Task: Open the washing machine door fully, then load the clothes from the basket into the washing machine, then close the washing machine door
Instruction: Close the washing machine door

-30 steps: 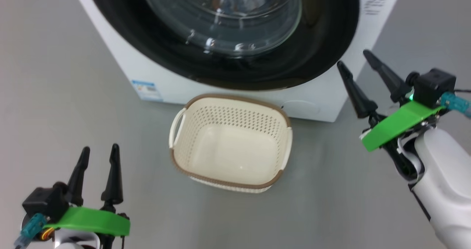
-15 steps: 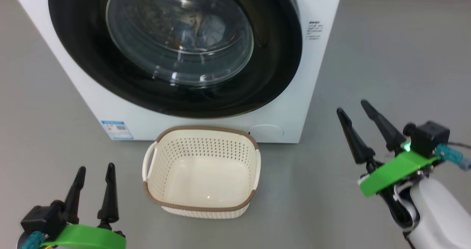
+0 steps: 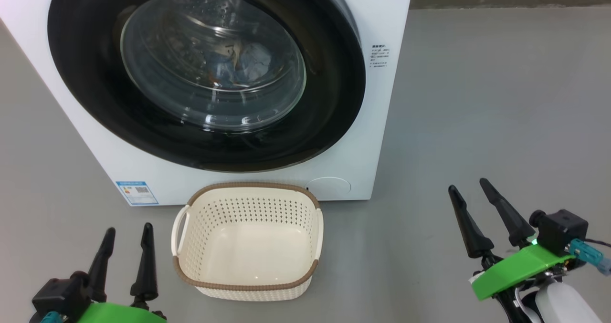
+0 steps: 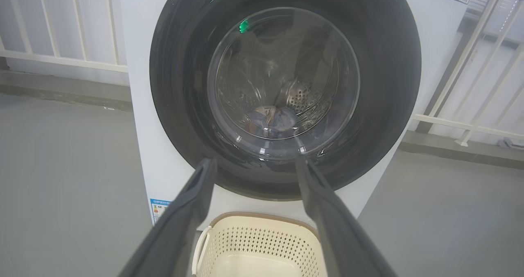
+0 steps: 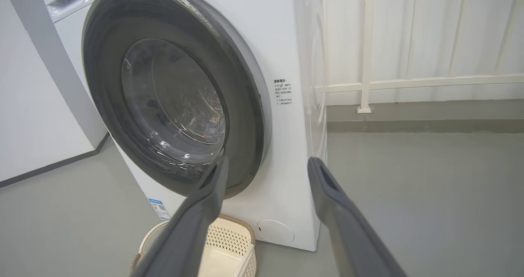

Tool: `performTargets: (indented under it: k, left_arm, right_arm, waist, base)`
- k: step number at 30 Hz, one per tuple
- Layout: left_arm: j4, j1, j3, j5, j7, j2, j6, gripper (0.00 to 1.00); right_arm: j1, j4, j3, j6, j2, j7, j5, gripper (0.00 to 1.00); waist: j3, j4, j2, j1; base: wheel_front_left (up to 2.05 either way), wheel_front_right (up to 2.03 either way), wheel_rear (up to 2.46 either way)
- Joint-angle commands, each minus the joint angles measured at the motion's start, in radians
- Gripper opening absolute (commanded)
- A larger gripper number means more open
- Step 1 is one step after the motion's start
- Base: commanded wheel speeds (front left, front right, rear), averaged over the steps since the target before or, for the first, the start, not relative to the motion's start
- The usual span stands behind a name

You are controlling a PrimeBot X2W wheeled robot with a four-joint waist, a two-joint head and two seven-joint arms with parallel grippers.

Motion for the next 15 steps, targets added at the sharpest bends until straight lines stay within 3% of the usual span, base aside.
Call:
performTargets:
  k: [1,15]
  left_arm:
    - [-0.032,-0.013,0.037,0.003,-0.006,0.015,-0.002,1.00]
    - [-0.036,-0.007,0.023,-0.028,-0.006,0.029,-0.003,1.00]
  right_arm:
    - [0.012,-0.030,0.007,-0.002,0.000,-0.005,-0.020,1.00]
    - [0.031,-0.043,-0.038,-0.002,0.020,-0.005,-0.051,1.00]
  waist:
    - [-0.007,-0.006,0.0000,0.0000]
    - [0.002,-0.017,0.0000,0.0000]
  base:
    - [0.00,0.00,0.00]
    - [0.00,0.00,0.00]
